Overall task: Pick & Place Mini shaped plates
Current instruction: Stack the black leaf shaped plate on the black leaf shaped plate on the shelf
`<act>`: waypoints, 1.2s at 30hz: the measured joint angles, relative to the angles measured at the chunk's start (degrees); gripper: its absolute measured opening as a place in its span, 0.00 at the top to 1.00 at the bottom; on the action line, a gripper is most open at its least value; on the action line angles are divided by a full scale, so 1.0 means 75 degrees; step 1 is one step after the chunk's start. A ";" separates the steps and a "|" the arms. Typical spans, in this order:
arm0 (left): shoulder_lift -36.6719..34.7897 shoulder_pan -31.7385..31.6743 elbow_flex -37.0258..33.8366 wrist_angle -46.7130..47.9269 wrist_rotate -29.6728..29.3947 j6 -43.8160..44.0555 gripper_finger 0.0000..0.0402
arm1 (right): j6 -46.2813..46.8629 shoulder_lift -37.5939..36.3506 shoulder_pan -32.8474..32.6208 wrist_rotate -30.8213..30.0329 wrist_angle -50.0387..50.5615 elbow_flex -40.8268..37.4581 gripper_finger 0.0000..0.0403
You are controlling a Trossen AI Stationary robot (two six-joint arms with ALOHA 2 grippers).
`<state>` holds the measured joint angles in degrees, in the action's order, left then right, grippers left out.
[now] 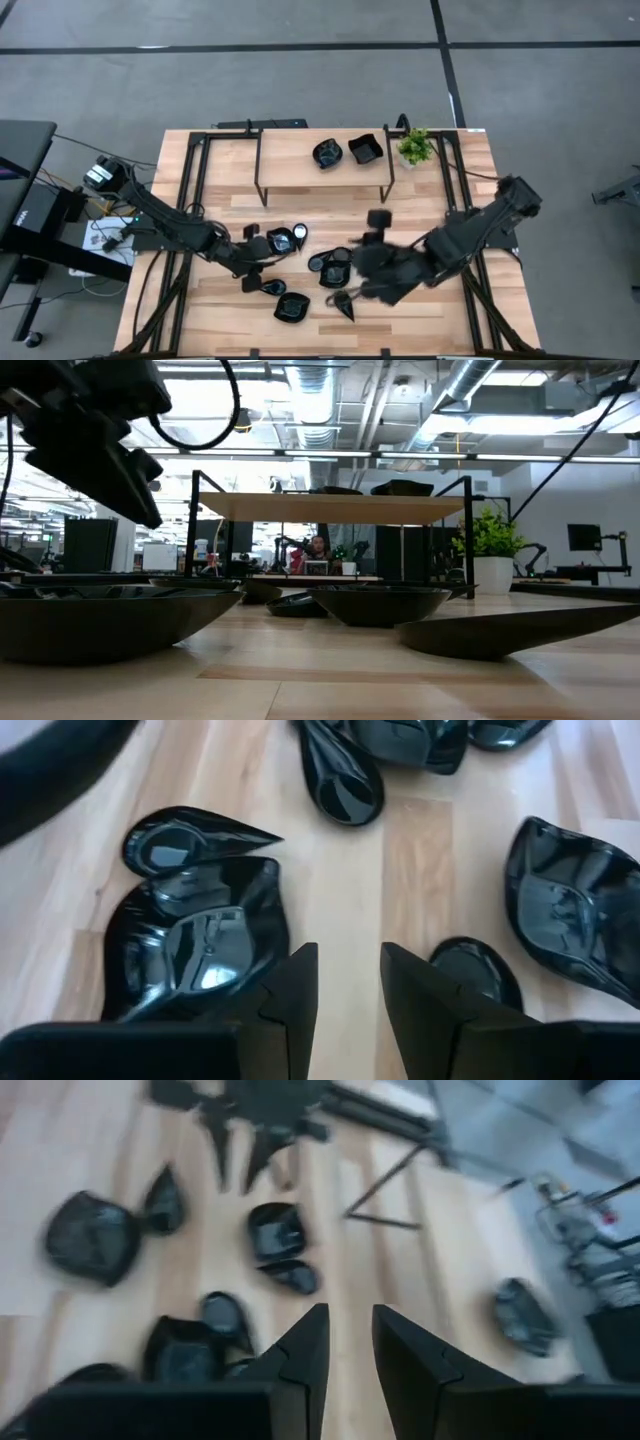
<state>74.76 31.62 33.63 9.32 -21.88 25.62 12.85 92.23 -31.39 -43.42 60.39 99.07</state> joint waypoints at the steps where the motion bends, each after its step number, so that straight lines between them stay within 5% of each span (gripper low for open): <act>1: 0.0000 -0.0021 0.0000 0.0000 -0.0009 0.0034 0.72 | -0.0125 -0.0150 0.0064 -0.0039 0.0084 0.0000 0.81; 7: 0.0000 -0.0033 0.0000 -0.0029 -0.0400 0.0687 0.72 | -0.0932 -0.1305 0.0717 0.0091 -0.0659 -0.1085 0.81; 17: -0.0003 -0.0033 0.0000 -0.0089 -0.0963 0.2670 0.72 | -0.2021 -0.3213 0.1657 0.2095 -0.5887 -0.4867 0.81; 21: -0.0003 -0.0007 0.0000 -0.0432 -0.0966 0.2886 0.72 | -0.2122 -0.3365 0.1774 0.2206 -0.6322 -0.5604 0.81; 30: -0.0218 0.0342 0.0006 -0.1754 -0.0934 0.2701 0.72 | 0.1744 -0.3293 0.1797 0.2180 -0.7560 -0.5747 0.81; 36: -0.0703 0.0577 0.0006 -0.1804 -0.0449 0.2415 0.72 | 0.1497 -0.3128 0.0960 0.2197 -0.7381 -0.5746 0.81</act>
<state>69.49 35.95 33.67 -4.21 -25.25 43.73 24.08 68.77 -24.19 -26.94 5.03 55.97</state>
